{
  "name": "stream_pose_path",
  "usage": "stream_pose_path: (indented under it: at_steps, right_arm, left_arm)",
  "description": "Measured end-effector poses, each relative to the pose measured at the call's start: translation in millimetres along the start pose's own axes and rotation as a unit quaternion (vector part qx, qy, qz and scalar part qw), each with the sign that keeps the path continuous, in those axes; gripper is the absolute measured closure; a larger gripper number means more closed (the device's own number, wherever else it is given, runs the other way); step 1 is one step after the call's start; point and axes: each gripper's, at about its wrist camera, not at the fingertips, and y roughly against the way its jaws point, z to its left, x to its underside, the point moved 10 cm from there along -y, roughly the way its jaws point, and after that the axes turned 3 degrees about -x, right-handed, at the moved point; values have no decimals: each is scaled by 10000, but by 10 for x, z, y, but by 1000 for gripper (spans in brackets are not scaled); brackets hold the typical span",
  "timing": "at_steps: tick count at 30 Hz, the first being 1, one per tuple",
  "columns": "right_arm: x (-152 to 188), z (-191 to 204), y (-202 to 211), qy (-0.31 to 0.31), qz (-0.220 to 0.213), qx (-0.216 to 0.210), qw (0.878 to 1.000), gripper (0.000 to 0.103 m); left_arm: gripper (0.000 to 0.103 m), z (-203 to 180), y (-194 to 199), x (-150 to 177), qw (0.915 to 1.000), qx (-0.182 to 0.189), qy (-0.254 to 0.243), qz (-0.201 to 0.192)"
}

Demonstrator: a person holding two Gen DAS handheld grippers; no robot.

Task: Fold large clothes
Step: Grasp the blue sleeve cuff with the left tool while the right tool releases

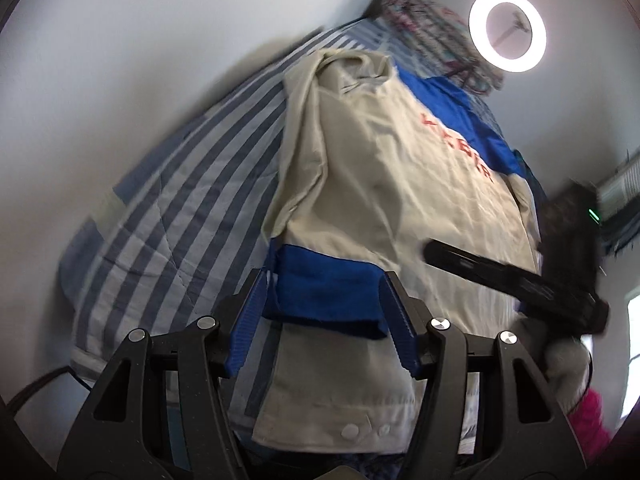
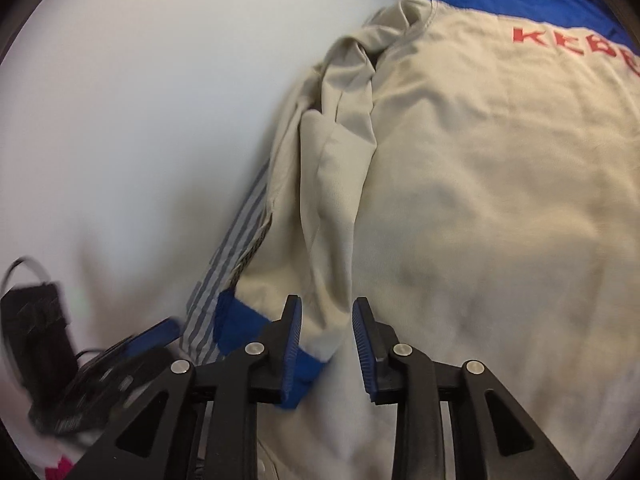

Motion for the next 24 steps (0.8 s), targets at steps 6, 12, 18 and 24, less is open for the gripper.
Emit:
stream_pose_path:
  at_steps: [6,12,18,24]
  right_arm:
    - [85,-33,187,58,-305,-24,9995,74]
    - [75,-129,159,23,-337,-14,9994,74]
    - [39,-136,64,37,-325,-15,9995,74]
    - [72,-108,-17,43,-209,-37,9998,74]
  left_arm:
    - [43,265,-400,53,9965,-63,723,420]
    - [79,338,-567,-6,9941,136,958,497]
    - [94,288,-328,-230,9974,-28,717,0]
    - [94,42,275,-482,9960,-121,-34,-885]
